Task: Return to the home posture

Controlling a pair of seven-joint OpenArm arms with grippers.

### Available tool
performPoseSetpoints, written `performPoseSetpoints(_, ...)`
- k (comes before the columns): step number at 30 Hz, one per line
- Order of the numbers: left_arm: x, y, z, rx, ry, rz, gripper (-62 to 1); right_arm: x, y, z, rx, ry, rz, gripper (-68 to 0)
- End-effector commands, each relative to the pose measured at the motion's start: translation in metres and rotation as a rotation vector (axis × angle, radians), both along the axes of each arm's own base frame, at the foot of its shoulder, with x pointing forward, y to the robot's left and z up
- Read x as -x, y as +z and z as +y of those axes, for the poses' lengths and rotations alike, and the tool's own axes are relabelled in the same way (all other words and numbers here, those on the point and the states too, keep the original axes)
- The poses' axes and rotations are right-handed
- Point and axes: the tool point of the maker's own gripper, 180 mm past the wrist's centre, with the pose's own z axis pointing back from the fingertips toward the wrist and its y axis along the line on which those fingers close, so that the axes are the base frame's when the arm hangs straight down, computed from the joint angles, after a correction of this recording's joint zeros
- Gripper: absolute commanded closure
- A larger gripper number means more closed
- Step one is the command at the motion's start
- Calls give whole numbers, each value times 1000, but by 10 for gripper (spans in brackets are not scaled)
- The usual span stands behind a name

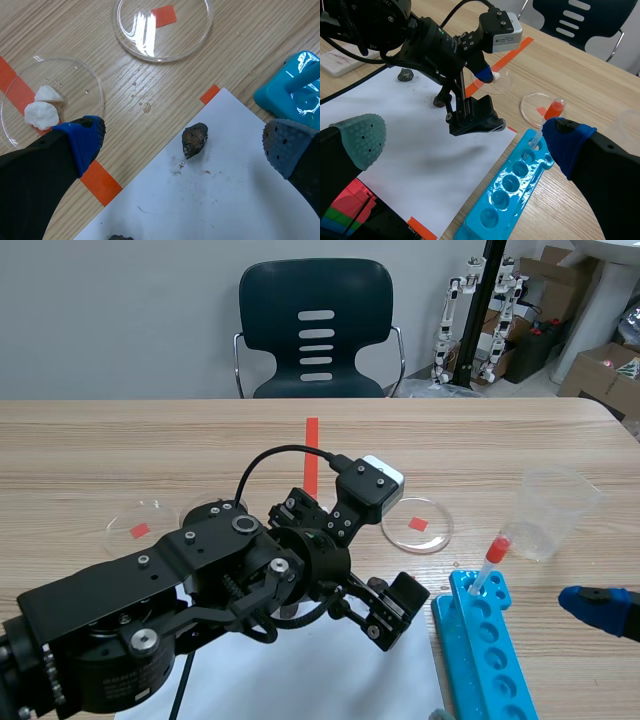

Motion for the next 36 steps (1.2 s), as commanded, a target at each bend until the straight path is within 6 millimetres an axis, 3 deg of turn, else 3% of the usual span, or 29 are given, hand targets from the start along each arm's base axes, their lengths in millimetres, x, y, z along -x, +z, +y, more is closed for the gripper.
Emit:
performPoseSetpoints(1, -2, 10, -9, 31, -9, -19, -623, -3, 8, 0, -13, -3, -28, -679)
performPoseSetpoints(10, 9, 32, -25, 126, -157, -76, -623, -3, 8, 0, -13, -3, -28, -679)
performPoseSetpoints(16, 15, 47, -10, 135, -234, -107, -623, -3, 8, 0, -13, -3, -28, -679)
performPoseSetpoints(23, -4, 59, 60, 136, -73, -133, -623, -3, 8, 0, -13, -3, -28, -679)
performPoseSetpoints(32, 22, 85, 148, 116, 58, -170, -623, -3, 8, 0, -13, -3, -28, -679)
performPoseSetpoints(36, 43, 99, 166, 158, 90, -185, -623, -3, 8, 0, -13, -3, -28, -679)
